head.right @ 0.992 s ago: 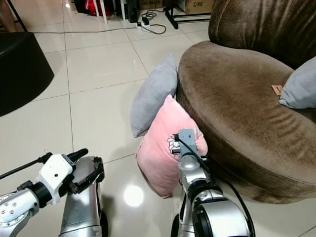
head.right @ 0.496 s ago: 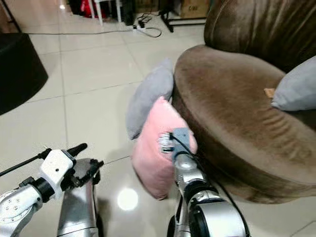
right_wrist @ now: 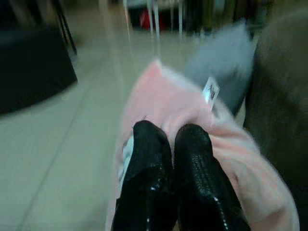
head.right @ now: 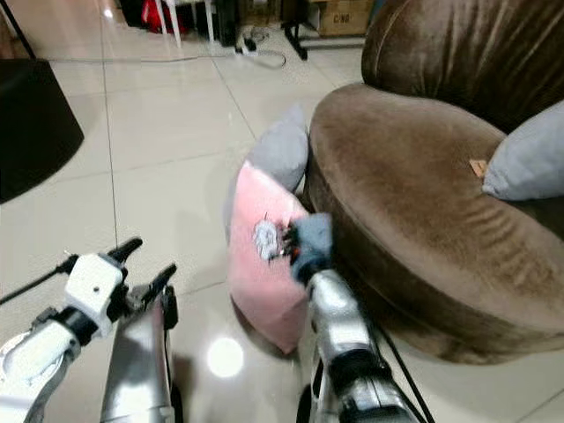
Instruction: Move the pillow to the sofa from floor
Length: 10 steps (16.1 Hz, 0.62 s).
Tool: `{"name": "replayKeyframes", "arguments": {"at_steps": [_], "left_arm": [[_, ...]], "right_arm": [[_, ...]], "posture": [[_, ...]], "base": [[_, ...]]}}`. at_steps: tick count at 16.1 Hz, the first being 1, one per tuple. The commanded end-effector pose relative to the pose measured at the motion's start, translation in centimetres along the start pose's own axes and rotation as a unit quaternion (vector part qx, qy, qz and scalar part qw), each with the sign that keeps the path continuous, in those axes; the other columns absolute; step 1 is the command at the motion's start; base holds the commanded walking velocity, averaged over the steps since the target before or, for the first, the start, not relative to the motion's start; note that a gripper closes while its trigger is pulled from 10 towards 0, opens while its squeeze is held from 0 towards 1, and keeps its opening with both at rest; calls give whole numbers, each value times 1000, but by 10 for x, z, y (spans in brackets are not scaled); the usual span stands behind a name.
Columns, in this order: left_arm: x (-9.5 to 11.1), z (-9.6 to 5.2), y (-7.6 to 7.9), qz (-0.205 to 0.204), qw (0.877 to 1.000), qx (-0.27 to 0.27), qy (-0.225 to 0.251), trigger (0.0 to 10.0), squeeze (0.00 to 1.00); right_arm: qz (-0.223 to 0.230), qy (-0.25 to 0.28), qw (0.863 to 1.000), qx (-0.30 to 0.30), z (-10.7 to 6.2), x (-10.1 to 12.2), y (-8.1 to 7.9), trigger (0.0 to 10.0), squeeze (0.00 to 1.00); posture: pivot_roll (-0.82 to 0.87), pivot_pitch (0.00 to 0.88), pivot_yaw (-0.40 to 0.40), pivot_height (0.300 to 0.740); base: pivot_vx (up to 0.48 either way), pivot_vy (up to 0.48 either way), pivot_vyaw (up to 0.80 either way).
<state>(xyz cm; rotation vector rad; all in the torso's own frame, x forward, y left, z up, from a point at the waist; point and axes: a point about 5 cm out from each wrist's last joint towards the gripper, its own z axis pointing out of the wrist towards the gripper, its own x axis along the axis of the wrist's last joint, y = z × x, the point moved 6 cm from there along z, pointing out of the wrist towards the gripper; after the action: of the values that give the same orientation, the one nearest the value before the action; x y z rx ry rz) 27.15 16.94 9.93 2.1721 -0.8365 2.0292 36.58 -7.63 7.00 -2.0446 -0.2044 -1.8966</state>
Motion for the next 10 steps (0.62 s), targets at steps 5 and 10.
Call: {"name": "replayKeyframes", "arguments": {"at_steps": [5,10], "left_arm": [[9,5,2,6,1000,14,23,10000,0],[12,13,3,3,999,24,32,10000,0]], "right_arm": [[93,247,963,-51,-25,185,46,0,0],[-11,157,987,-37,-21,184,49,10000,0]], "posture": [[48,0,-35,400],[47,0,-51,400]], "base": [[0,0,0],[0,0,0]]}}
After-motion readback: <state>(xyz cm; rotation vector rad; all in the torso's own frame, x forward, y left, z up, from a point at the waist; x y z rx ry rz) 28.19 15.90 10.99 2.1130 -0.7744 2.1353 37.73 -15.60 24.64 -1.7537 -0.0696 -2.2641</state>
